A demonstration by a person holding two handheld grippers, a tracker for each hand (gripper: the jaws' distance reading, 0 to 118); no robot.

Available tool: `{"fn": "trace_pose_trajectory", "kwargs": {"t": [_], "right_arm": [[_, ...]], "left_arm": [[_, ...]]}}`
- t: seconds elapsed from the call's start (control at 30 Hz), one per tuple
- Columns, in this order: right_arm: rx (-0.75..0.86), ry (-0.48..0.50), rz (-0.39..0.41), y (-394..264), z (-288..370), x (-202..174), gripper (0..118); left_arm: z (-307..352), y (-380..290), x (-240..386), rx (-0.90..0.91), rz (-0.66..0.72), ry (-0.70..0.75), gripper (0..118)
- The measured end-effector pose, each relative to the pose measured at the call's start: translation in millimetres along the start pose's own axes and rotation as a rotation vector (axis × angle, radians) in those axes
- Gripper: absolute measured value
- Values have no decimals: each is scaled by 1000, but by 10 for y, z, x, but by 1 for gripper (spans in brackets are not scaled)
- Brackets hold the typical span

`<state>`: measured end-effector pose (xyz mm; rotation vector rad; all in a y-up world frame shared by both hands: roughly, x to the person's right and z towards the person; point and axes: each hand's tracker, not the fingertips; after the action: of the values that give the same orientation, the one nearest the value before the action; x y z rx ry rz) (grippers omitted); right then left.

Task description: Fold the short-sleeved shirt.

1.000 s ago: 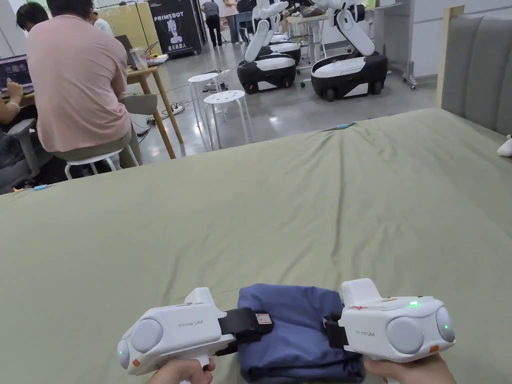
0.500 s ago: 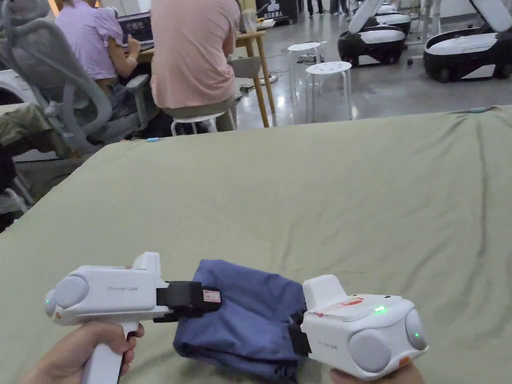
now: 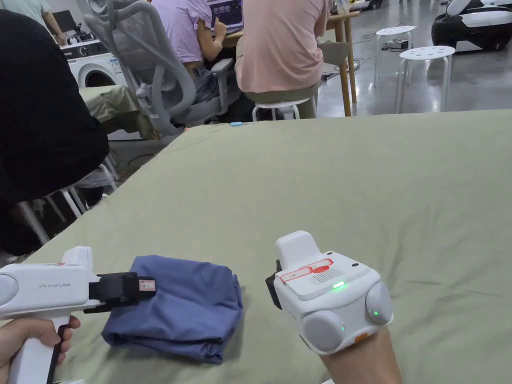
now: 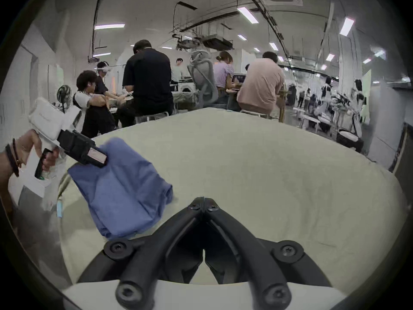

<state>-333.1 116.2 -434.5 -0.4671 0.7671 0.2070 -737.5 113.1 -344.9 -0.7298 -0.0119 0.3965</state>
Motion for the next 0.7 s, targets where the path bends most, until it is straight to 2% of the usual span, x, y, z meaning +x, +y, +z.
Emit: {"fn": "trace_pose_trajectory", "kwargs": {"t": [0.03, 0.07, 0.1, 0.13, 0.2, 0.3, 0.33, 0.4, 0.47, 0.53, 0.57, 0.6, 0.7], "right_arm": [[0, 1, -4, -13, 23, 4, 0], [-4, 6, -3, -17, 45, 15, 0], [-5, 7, -1, -31, 74, 32, 0], [-1, 5, -1, -46, 104, 59, 0], [3, -1, -5, -75, 183, 134, 0], [6, -30, -28, -82, 347, 297, 0], [16, -43, -36, -76, 413, 358, 0], [40, -77, -45, -38, 563, 495, 0], [62, -105, -37, 22, 757, 613, 0], [93, -149, -15, 85, 986, 781, 0], [111, -173, -7, 122, 1145, 857, 0], [133, -200, -9, 150, 1314, 961, 0], [193, -279, -48, 188, 1863, 1288, 0]], "left_arm": [[-9, 9, 26, 27, -35, 4, 91], [-5, 14, 42, 58, -55, 10, 110], [67, 40, 59, 116, -32, -42, 118], [44, 38, 162, 109, -13, -47, 110], [79, 105, 244, 103, 37, -1, 115], [256, 120, 651, 200, -1, 90, 118], [303, 124, 780, 246, -6, 79, 114], [382, 119, 1089, 331, -15, 108, 91], [394, 96, 1493, 419, -66, 154, 54], [320, 110, 1796, 476, -188, 222, 13], [297, 84, 2023, 505, -226, 239, 1], [269, 55, 2272, 525, -241, 239, 0], [224, -73, 2899, 582, -189, 92, 0]]}}
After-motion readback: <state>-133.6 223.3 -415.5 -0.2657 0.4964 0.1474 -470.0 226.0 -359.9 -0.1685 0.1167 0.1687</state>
